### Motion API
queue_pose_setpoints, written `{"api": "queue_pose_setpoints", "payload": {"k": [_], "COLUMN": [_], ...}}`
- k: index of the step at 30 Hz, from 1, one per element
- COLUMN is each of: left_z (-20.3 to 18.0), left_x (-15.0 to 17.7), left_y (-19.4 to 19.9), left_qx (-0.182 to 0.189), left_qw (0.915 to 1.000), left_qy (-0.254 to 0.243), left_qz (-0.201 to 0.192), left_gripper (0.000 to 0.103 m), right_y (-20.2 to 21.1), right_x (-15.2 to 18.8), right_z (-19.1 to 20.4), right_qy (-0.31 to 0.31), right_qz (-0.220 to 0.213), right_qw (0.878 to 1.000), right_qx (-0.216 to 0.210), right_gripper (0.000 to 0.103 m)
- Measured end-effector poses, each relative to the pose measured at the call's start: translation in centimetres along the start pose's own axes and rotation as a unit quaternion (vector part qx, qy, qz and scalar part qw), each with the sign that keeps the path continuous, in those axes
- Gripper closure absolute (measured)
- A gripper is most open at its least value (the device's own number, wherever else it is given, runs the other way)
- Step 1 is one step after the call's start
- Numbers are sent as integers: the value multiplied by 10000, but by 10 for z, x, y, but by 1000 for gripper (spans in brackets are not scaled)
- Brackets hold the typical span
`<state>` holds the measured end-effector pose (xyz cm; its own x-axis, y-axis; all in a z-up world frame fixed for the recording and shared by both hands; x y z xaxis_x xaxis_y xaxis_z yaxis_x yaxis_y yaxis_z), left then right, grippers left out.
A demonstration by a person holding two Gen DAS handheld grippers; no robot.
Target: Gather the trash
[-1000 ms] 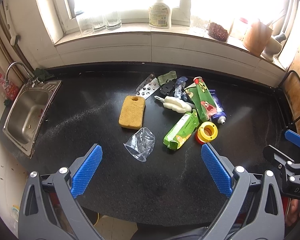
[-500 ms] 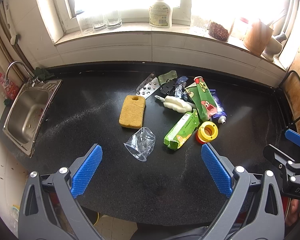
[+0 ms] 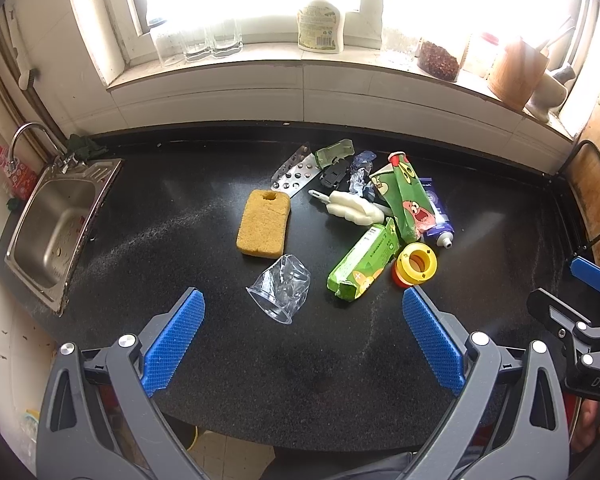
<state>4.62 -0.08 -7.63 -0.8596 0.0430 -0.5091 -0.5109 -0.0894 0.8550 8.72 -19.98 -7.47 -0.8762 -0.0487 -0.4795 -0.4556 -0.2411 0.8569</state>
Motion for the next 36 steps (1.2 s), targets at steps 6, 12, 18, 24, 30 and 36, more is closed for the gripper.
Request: {"api": "queue_pose_setpoints", "payload": {"k": [6, 12, 18, 24, 30, 36], "left_z": [-1, -1, 4, 17, 26, 27], "left_x": [-2, -8, -18, -37, -51, -53], "left_y": [-5, -16, -38, -94, -175, -237], "left_qx": [-8, 10, -2, 18, -150, -82], "left_qw": [10000, 9999, 9997, 9994, 9980, 9954], "left_qy": [-6, -13, -7, -15, -305, -415], "left_qz": [47, 164, 263, 336, 533, 855], "left_gripper": [6, 6, 6, 6, 8, 9], "right_y": [-4, -12, -32, -81, -160, -222], "right_x": [-4, -8, -19, -47, -70, -86], "right_z": [-2, -5, -10, -17, -29, -35], "right_qy": [-20, -20, -8, 171, 172, 386], "right_qz": [42, 85, 117, 167, 545, 1004], "right_qw": [10000, 10000, 9999, 9997, 9983, 9942], "right_qx": [-16, -36, -64, -82, -127, -55], "right_gripper": [6, 6, 6, 6, 9, 13]}}
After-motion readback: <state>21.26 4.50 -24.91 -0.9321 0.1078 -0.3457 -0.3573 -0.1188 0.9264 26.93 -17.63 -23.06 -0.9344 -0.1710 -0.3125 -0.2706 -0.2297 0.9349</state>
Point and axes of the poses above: each gripper's, at about its wrist camera, not at the fingertips, and y roughly against the way its jaws point, z to its left, x to its underside, the point moved 8 cm from there along -y, roughly the way its jaws point, and after that the axes turned 5 degrees about -x, right-handed, at the moved point
